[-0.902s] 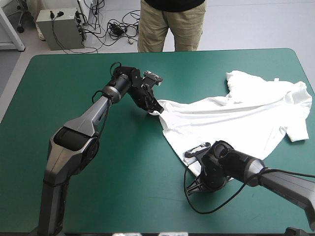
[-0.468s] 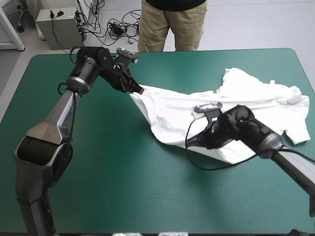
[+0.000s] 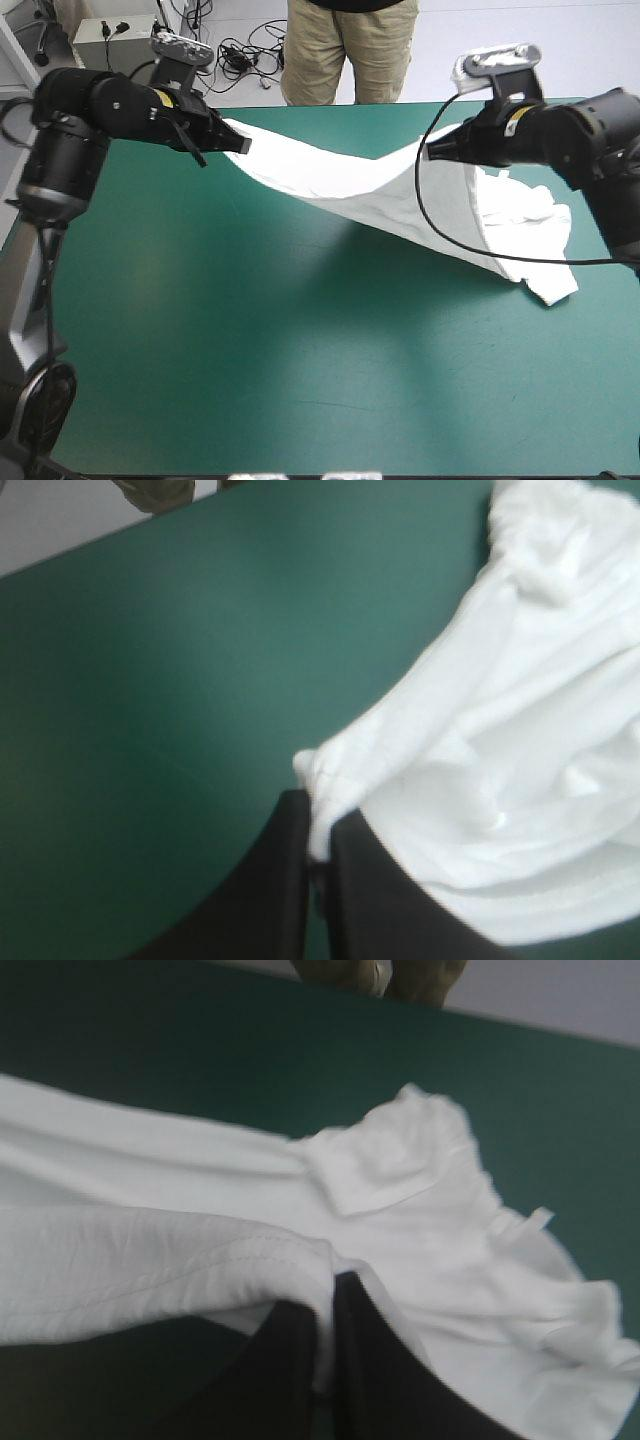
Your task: Fold the cloth
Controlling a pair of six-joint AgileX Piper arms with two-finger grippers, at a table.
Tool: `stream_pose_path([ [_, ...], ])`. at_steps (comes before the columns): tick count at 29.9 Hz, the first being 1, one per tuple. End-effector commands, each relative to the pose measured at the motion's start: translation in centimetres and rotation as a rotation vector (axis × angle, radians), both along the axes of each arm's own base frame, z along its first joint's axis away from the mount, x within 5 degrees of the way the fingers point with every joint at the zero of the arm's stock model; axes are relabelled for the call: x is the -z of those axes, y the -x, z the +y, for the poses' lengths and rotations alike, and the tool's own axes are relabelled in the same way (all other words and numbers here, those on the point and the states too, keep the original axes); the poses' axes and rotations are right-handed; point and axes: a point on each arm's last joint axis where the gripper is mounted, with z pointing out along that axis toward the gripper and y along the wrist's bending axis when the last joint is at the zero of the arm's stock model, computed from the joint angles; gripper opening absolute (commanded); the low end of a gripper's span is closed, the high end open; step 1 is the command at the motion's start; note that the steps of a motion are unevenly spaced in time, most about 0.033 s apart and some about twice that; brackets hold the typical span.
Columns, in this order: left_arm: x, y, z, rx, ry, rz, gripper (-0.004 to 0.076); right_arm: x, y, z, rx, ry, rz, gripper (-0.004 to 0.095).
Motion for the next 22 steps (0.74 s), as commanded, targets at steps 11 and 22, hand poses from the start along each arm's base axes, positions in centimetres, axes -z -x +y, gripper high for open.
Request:
stream_pose_path([
  [11, -15.1, 14.1, 4.5, -0.038, 0.281, -0.632, -0.0009, -14.8, 9.9, -4.2, 0.005, -0.118, -0.648, -0.0017],
  [22, -20.5, 21.5, 6.3, 0.019, 0.432, -0.975, -0.0009, -19.3, 16.3, -5.3, -0.108, -0.218, -0.966, -0.0016],
])
